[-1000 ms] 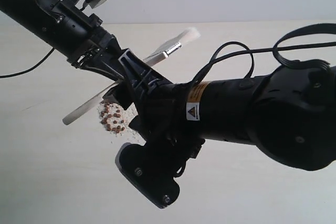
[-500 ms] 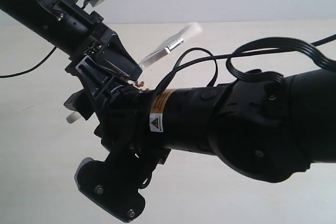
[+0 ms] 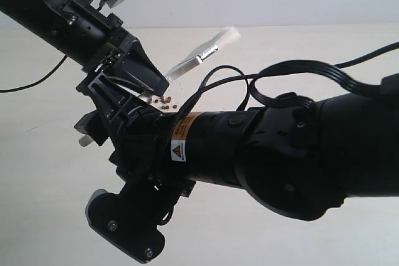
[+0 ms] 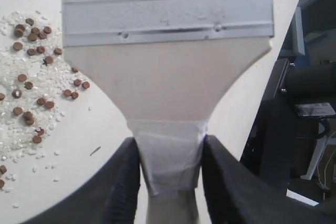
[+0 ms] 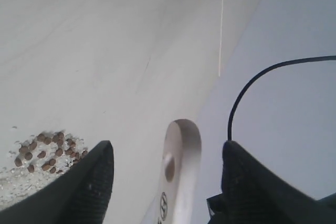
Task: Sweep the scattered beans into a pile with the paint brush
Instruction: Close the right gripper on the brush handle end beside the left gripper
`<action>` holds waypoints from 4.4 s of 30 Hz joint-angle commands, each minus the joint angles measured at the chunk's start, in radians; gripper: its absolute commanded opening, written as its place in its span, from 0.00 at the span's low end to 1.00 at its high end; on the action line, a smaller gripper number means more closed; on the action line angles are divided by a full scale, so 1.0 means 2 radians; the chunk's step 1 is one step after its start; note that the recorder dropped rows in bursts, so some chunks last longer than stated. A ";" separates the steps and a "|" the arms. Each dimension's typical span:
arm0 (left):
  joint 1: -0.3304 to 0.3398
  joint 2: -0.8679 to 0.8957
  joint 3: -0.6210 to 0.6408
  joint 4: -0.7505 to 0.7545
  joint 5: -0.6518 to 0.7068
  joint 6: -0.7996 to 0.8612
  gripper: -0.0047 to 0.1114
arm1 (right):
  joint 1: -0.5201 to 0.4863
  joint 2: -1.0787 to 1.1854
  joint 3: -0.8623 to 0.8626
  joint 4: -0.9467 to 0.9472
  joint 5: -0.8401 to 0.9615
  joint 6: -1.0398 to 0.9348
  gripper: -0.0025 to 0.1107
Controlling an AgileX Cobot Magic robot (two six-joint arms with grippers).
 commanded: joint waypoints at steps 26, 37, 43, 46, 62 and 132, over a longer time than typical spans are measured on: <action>-0.002 -0.002 0.000 -0.014 0.001 0.003 0.04 | 0.000 0.004 -0.004 0.203 -0.046 -0.178 0.42; -0.002 -0.002 0.000 -0.013 0.001 0.004 0.04 | 0.000 0.004 -0.004 0.199 -0.044 -0.178 0.16; -0.002 -0.002 0.000 -0.013 0.001 0.004 0.04 | 0.001 0.004 -0.004 0.178 -0.033 -0.178 0.02; -0.002 -0.002 0.000 -0.013 0.001 0.004 0.04 | 0.004 0.004 -0.004 0.174 -0.035 -0.178 0.02; -0.002 -0.002 0.000 -0.022 0.001 0.001 0.04 | 0.004 0.004 -0.004 0.157 -0.042 -0.178 0.02; -0.002 -0.002 0.000 0.058 0.001 0.002 0.04 | 0.004 0.014 -0.004 0.152 -0.025 -0.178 0.36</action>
